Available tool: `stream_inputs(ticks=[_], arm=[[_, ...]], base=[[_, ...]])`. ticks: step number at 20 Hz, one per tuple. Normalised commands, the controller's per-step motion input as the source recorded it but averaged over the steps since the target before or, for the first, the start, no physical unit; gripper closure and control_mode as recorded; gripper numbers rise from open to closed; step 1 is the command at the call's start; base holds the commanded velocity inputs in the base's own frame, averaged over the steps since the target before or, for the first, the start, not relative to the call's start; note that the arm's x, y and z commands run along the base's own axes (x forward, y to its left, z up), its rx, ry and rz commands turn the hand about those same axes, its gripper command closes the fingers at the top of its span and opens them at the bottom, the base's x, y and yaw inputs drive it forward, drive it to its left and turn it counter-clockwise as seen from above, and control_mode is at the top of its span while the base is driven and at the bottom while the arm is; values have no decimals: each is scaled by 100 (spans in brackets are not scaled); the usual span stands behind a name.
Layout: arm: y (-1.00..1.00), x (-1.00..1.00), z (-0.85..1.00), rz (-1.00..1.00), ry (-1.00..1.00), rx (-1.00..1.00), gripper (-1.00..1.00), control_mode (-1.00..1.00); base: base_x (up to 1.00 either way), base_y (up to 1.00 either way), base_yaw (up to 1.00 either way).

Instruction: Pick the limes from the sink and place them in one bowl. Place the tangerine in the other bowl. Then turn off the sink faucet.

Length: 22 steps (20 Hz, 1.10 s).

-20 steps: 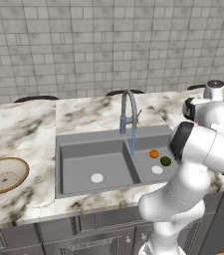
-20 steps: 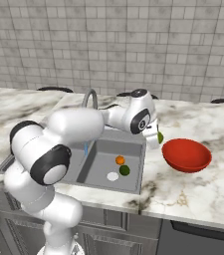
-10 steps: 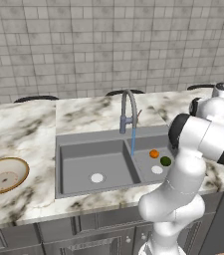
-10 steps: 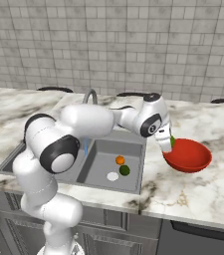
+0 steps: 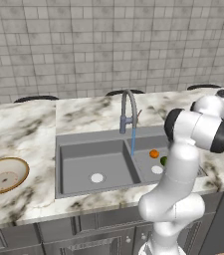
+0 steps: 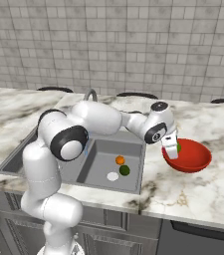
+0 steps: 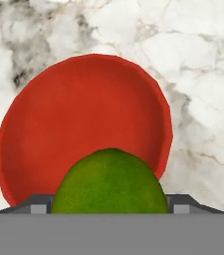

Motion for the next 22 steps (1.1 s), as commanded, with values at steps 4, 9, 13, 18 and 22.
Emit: stream_inputs(ticks=[4,9,13,18,22], arm=[[-43,29,-5,0,0,2,100,-100],[-55,26,-2,0,0,3,100,-100],[-35,20,-20,0,0,0,100,-100],[-10,31,-34,0,0,0,100,-100],[0,38,-40,0,0,0,-100,-100]], base=[[0,0,0],[0,0,0],[0,0,0],[0,0,0],[0,0,0]])
